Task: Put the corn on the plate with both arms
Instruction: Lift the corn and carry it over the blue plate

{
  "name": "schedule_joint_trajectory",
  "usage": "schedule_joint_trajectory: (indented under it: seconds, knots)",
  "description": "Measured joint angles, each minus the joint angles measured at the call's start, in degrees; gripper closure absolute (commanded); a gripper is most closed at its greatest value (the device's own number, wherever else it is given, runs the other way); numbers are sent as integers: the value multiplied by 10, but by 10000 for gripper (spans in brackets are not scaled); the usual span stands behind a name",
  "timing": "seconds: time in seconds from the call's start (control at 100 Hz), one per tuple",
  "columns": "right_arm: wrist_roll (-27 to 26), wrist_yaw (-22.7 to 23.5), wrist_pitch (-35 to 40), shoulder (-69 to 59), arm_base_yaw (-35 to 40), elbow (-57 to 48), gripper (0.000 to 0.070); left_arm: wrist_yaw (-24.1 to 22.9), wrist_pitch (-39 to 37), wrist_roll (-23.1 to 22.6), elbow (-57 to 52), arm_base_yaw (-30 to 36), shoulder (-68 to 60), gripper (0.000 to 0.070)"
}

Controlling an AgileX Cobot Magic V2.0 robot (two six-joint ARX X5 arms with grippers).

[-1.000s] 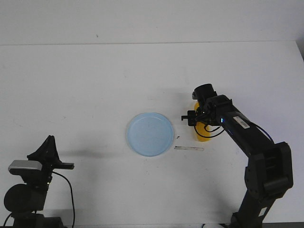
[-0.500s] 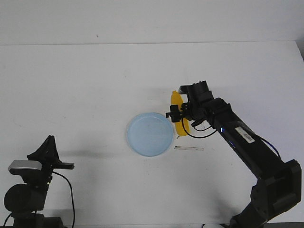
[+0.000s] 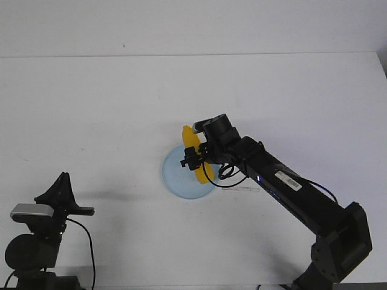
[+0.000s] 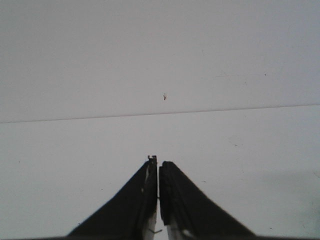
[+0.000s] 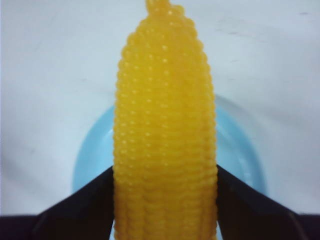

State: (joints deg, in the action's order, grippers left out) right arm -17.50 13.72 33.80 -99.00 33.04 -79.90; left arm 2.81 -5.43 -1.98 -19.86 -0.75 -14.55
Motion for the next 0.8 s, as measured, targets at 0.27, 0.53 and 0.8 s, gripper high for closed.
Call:
schedule_joint_trajectory:
  seconds: [0.27,0.53,0.8]
  knots:
    - [-4,26,0,-47,16,0,375,0,0,0,0,0,0,699]
    - [-10,26,7,-81,17,0,342,0,0,0,0,0,0,699]
    - [-14,27,6,-84,17,0,269,0,0,0,0,0,0,699]
